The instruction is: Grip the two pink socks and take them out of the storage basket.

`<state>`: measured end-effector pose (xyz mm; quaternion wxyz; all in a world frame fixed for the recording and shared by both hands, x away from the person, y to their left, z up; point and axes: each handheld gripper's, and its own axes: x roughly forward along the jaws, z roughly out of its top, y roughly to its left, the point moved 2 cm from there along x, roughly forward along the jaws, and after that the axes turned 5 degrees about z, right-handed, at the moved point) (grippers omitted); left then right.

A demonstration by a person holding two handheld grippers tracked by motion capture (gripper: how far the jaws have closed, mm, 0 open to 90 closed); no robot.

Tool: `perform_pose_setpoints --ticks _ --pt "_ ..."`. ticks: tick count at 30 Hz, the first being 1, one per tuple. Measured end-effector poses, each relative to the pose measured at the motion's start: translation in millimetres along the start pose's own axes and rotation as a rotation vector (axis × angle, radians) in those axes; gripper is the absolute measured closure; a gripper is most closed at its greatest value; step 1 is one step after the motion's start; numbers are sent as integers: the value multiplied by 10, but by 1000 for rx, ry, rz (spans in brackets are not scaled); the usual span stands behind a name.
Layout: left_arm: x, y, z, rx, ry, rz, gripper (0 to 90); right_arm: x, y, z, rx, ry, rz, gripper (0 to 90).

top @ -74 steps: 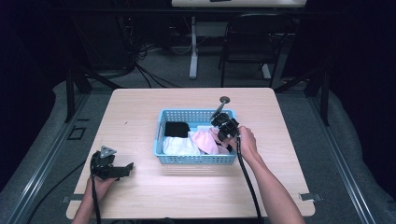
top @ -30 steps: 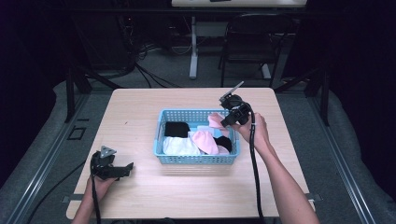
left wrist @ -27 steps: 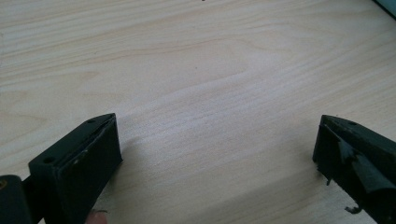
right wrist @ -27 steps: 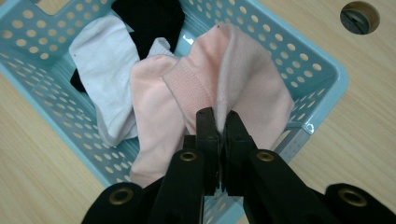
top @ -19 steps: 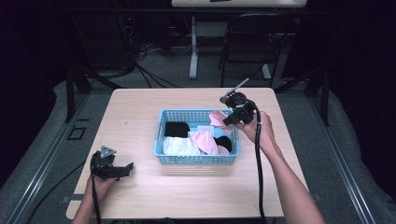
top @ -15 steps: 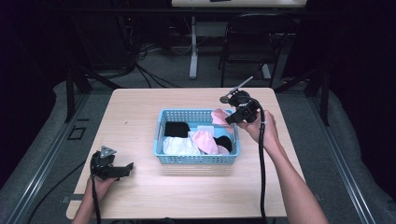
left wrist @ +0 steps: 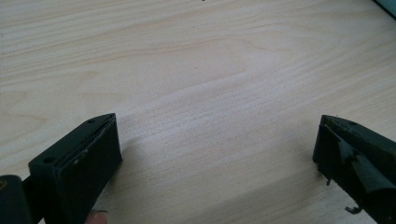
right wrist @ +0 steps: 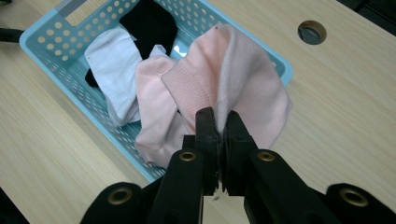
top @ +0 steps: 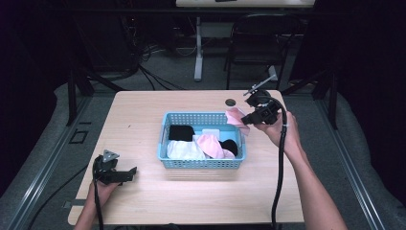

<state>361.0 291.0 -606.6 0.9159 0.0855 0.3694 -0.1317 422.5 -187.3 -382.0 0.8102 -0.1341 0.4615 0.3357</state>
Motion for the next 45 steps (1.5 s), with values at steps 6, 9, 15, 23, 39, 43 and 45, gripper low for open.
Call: perform_pose_setpoints --ticks 6,9,15,23,39,43,45 --pt "0 0 0 0 0 0 9 -190 -105 -123 17 -18 -19 872" --pt "0 0 0 0 0 0 9 -248 -154 -188 30 -24 -30 872" --pt "0 0 0 0 0 0 9 -331 -250 -305 49 -21 -46 872" --pt "0 0 0 0 0 0 9 -395 -429 -536 101 -16 -65 871" --pt "0 0 0 0 0 0 10 -203 -674 -937 195 13 -71 869" --pt "0 0 0 0 0 0 9 -129 -697 -991 205 39 -77 868" --pt "0 0 0 0 0 0 9 -112 -704 -1000 204 42 -79 868"
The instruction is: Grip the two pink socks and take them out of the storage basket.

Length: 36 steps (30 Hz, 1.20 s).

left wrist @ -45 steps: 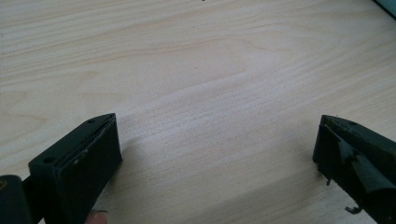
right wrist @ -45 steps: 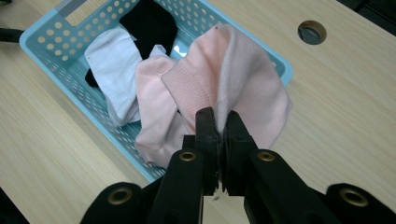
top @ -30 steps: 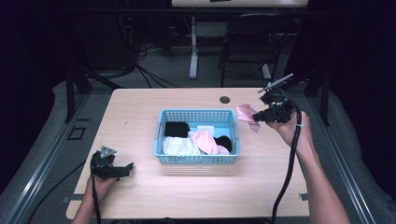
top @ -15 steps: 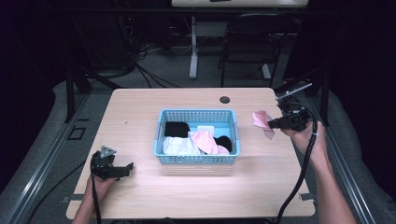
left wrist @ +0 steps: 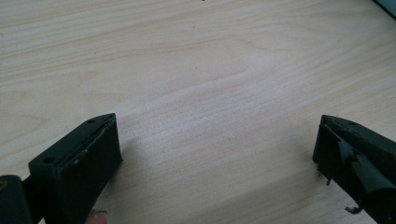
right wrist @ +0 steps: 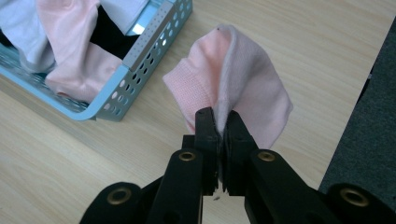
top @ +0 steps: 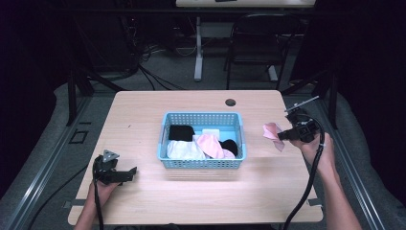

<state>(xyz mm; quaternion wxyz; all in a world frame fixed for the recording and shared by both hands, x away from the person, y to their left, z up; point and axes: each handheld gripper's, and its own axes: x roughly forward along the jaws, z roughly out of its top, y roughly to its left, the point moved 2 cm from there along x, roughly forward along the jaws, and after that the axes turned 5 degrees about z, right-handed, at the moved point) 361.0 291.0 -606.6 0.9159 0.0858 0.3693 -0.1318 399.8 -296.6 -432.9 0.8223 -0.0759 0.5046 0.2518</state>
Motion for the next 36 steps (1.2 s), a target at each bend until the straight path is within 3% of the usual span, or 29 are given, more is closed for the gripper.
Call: perform_pose_setpoints --ticks 14,33,35,36 --pt "1 0 0 0 0 0 9 446 -105 -121 28 90 -7 865" --pt "1 3 1 3 0 -3 9 760 -191 -228 76 148 -21 842" --pt "2 3 2 3 0 -2 9 817 -192 -243 92 152 -8 795" --pt "1 3 2 3 0 -3 9 818 -197 -240 78 172 -4 766"
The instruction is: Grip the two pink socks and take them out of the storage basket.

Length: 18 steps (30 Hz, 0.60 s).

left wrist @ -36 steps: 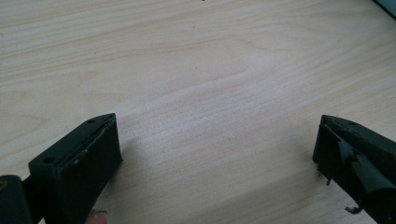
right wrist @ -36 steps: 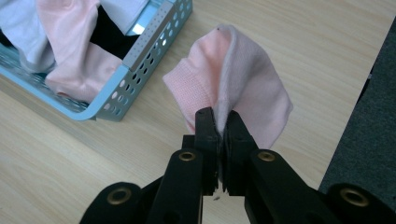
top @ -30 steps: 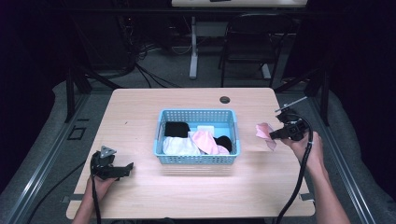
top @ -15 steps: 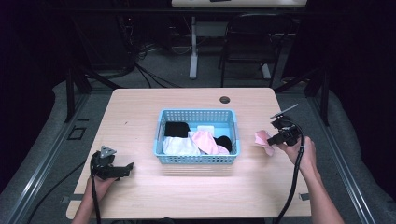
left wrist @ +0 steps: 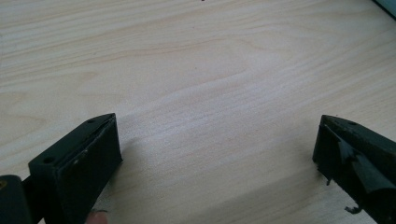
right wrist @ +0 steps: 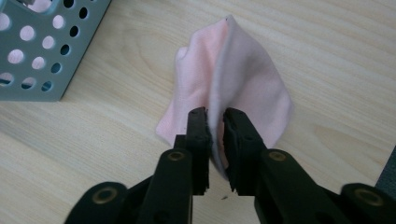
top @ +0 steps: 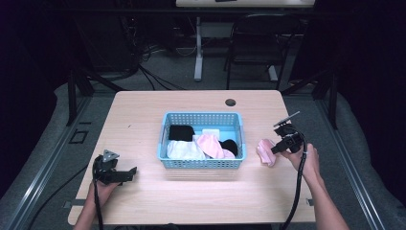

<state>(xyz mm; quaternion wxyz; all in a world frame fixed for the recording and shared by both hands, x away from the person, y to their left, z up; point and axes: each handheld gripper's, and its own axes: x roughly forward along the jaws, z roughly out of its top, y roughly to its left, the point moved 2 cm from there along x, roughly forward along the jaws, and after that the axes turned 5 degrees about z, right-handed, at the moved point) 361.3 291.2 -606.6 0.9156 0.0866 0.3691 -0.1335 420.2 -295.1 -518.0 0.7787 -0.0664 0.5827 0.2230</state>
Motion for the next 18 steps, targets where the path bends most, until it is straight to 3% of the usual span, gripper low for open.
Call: perform_pose_setpoints --ticks 1,2,3,4,5,6,10,13,14,17,18 --pt "0 0 0 0 0 0 9 0 0 0 0 0 0 766" --pt "-1 1 0 1 1 0 9 13 7 6 -6 10 2 615" --pt "0 0 0 0 1 0 9 13 7 6 -6 10 2 615" --pt "-1 1 0 1 1 0 9 3 20 14 -3 7 18 509" --pt "0 0 0 1 0 0 9 3 20 14 -3 7 18 509" --pt "0 0 0 0 0 0 9 -11 26 17 -6 3 18 446" --pt "0 0 0 0 0 0 9 -143 78 40 -9 -73 37 224" --pt "0 0 0 0 0 0 9 -268 152 69 -14 -130 62 148" --pt "0 0 0 0 0 0 9 -343 207 83 -37 -149 65 131" --pt "0 0 0 0 0 0 9 -387 271 95 -43 -170 80 94" --pt "0 0 0 0 0 0 9 -426 362 118 -63 -176 89 65"
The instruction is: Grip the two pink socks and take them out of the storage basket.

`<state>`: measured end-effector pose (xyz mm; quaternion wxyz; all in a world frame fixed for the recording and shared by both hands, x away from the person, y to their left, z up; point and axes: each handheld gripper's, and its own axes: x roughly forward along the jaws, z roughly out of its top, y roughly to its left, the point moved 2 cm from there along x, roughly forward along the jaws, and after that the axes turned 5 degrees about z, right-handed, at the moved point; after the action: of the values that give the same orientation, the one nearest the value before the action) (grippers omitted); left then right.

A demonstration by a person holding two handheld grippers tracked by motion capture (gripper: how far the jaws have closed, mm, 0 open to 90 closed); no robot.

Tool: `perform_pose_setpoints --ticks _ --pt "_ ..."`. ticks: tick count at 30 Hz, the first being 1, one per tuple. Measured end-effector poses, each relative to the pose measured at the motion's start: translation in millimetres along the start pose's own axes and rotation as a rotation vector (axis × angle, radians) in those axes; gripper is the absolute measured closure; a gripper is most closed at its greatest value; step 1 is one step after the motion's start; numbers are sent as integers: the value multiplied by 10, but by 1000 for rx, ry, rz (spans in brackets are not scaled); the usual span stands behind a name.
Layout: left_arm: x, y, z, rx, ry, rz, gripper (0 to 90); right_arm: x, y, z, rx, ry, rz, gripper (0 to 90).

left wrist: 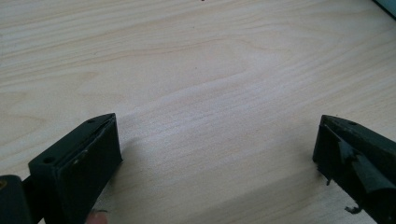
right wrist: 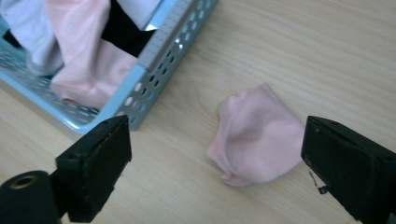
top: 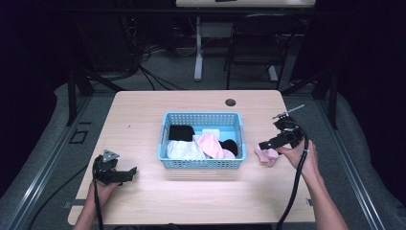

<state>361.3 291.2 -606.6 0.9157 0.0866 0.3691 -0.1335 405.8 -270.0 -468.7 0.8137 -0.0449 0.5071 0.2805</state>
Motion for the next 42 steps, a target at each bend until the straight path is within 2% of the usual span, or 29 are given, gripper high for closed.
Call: perform_pose_setpoints --ticks 3,4,6,10,13,14,15,16,17,21,24,25,27,28,29,30,31,34,37,38,39,40,42 --pt "0 0 0 0 0 0 9 -16 72 28 -22 -4 3 52" --pt "0 0 0 0 0 0 9 -25 163 67 -37 -14 9 30" --pt "0 0 0 1 0 0 9 -29 192 81 -40 -16 14 24" --pt "0 1 0 1 1 0 9 -60 335 170 -78 -23 27 3" --pt "0 1 0 1 0 0 9 -60 473 260 -110 -32 40 0" --pt "0 1 0 1 0 0 9 -33 574 317 -135 -48 52 0" --pt "0 1 0 1 0 0 9 -33 574 317 -135 -48 52 0" --pt "0 1 0 1 0 0 9 3 679 375 -165 -47 59 0" --pt "0 1 0 1 0 0 9 3 679 375 -165 -47 59 0" --pt "0 0 0 0 0 0 9 126 871 500 -196 -46 90 0" --pt "0 1 0 1 0 0 9 248 976 569 -220 -9 96 0" --pt "0 1 0 1 0 0 9 348 1038 611 -225 14 103 0" --pt "0 1 0 1 0 0 9 384 1053 626 -229 25 106 0" --pt "0 1 0 1 0 0 9 467 1078 648 -227 36 118 0" --pt "0 1 0 1 1 0 9 503 1082 659 -235 61 118 0" --pt "0 1 0 1 1 0 9 563 1100 667 -222 63 121 0" --pt "-1 2 0 1 1 0 9 657 1104 683 -222 94 127 0" --pt "0 1 0 1 1 0 9 746 1110 691 -213 113 124 0" --pt "0 1 0 1 1 0 9 871 1109 689 -196 136 125 57" --pt "0 1 0 1 1 0 9 916 1117 680 -175 129 126 70" --pt "0 1 0 1 1 0 9 937 1104 685 -186 148 125 97" --pt "0 1 0 1 1 0 9 973 1105 680 -168 146 130 140" --pt "0 1 0 1 1 0 9 1026 1089 676 -164 168 121 152"
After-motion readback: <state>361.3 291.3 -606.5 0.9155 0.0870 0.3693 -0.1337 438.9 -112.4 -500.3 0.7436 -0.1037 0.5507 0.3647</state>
